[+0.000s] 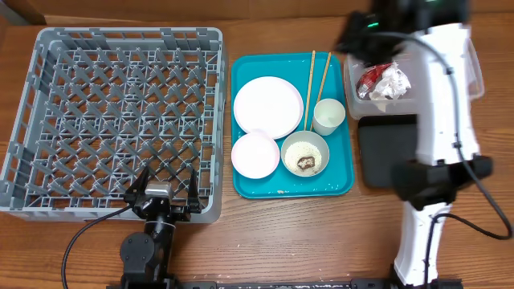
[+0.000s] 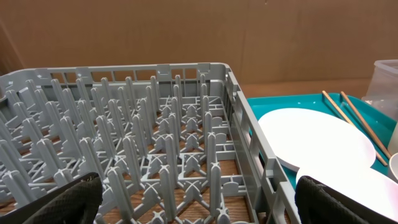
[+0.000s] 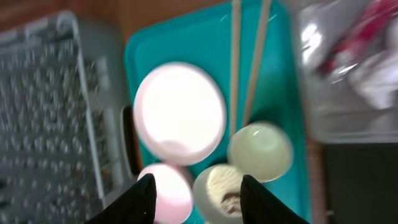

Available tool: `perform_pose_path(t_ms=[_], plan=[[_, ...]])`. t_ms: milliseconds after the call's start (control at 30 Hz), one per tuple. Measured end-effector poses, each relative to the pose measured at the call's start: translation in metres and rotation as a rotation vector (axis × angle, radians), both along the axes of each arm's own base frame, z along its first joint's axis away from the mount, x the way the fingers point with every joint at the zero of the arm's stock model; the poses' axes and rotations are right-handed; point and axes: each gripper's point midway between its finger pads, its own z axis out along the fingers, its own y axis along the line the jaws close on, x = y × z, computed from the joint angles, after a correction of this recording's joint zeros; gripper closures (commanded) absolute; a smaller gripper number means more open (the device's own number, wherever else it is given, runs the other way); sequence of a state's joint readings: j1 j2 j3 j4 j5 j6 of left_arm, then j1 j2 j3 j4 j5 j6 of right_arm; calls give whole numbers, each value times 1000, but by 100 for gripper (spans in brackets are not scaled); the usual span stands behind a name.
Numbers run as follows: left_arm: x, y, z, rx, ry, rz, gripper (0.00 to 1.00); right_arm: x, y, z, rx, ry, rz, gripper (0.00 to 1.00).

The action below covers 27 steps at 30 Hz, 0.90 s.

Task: Sort waste into correct bins and load items into the dishwasher
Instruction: 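Grasp the rim of the rice bowl with the right gripper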

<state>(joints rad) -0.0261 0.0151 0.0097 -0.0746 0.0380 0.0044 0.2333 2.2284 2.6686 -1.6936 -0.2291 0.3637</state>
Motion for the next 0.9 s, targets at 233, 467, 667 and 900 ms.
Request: perform_pose_path(t_ms=[233, 467, 667, 900], plan=[[0, 0, 0, 0, 0, 0, 0, -47, 55, -64, -128, 215, 59, 50], [0, 0, 0, 0, 0, 0, 0, -70, 72, -131, -277, 314, 1, 41], [0, 0, 0, 0, 0, 0, 0, -76, 85, -182, -271, 338, -31, 45], [0, 0, 0, 0, 0, 0, 0, -85, 86, -217, -277, 365, -65, 62]])
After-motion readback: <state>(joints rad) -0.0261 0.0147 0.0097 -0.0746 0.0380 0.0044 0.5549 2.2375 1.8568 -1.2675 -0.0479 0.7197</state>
